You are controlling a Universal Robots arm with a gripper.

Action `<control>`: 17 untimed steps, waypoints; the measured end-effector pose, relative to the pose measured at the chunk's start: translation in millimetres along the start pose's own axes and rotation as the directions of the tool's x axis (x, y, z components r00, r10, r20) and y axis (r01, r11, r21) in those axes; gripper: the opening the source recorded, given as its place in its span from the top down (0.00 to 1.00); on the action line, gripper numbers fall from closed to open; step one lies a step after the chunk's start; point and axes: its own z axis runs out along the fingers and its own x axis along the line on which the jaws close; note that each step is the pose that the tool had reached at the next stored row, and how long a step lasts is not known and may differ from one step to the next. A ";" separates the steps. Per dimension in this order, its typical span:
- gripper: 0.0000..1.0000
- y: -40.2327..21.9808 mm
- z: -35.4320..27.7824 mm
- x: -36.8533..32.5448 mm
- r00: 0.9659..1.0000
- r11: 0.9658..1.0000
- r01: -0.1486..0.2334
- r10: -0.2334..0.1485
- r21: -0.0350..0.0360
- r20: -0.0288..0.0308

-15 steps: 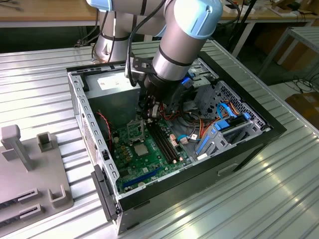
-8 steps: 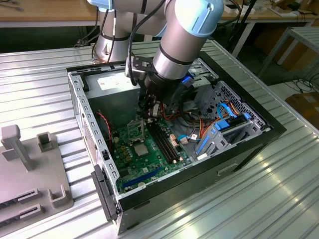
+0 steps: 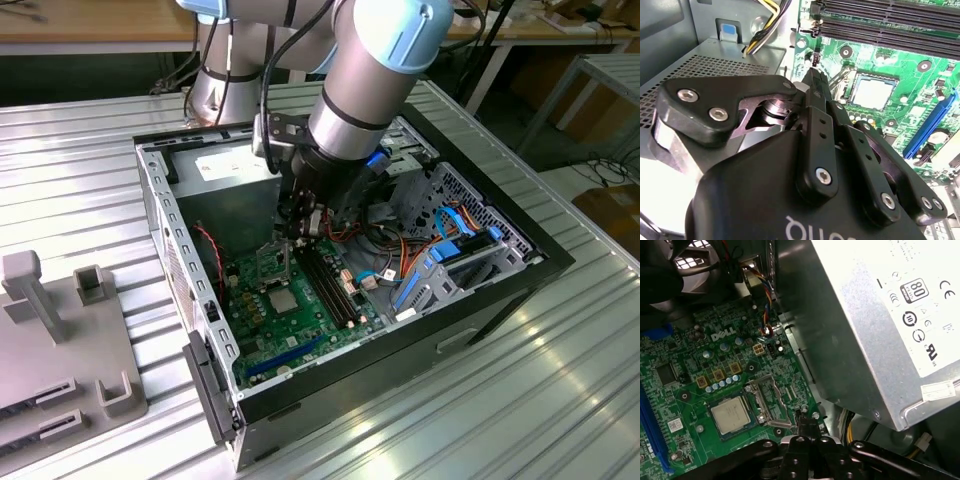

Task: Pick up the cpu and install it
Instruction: 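Close the cpu cover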

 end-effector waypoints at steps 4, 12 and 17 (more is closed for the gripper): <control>0.89 0.1 -1.4 0.1 1.000 1.000 0.010 -0.010 -0.001 -0.001; 0.89 -0.8 -3.4 2.7 1.000 1.000 0.030 -0.030 -0.002 -0.004; 0.89 -0.8 -5.0 3.1 0.999 0.999 0.038 -0.038 -0.003 -0.005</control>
